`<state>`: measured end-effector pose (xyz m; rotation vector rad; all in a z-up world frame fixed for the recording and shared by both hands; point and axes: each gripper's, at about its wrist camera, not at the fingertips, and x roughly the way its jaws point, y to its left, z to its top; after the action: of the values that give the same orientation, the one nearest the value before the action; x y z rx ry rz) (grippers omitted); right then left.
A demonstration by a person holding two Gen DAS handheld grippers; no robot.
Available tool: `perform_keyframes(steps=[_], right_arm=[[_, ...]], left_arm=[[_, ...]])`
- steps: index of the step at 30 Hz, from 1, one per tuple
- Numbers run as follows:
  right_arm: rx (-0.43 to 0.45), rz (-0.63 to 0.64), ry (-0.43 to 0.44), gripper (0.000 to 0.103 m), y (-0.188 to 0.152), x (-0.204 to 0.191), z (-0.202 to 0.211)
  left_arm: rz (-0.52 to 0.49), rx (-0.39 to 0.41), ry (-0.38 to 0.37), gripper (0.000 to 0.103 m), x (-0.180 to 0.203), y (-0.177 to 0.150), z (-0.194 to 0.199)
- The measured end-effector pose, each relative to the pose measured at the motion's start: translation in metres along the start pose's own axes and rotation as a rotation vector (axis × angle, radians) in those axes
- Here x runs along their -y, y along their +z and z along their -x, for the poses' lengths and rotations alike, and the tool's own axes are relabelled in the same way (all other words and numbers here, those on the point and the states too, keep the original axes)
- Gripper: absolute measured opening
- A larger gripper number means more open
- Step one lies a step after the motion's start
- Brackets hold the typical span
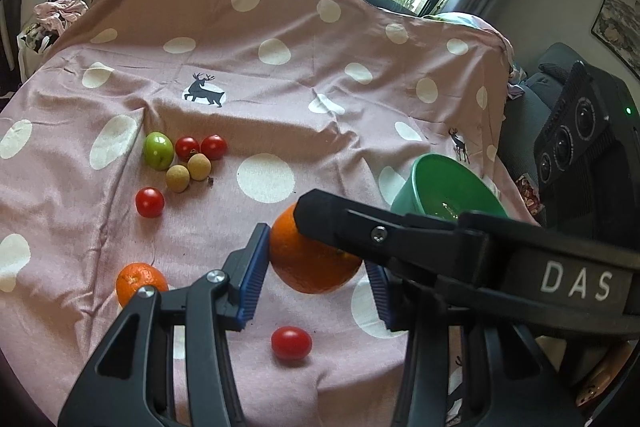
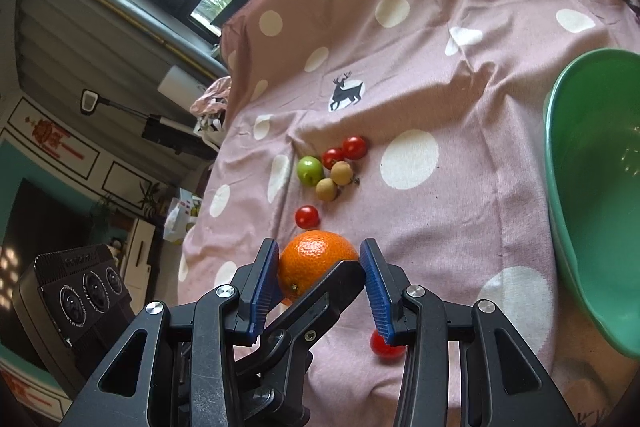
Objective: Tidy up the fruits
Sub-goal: 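Lift the orange with the right tool and carry it to the green bowl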
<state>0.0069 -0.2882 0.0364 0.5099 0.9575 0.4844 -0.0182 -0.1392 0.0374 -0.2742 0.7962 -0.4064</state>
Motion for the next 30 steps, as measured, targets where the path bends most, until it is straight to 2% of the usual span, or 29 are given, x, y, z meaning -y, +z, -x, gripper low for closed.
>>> perform_keyframes(steps=[20, 30], right_arm=[[0.109, -0.004, 0.052, 0.046, 0.012, 0.018, 0.048], [0.169, -0.032, 0.027, 0.046, 0.017, 0.034, 0.069]], left_arm=[[-0.109, 0.039, 0.015, 0.045, 0.055, 0.018, 0.001], [-0.143, 0.03, -0.012, 0.045, 0.081, 0.02, -0.01]])
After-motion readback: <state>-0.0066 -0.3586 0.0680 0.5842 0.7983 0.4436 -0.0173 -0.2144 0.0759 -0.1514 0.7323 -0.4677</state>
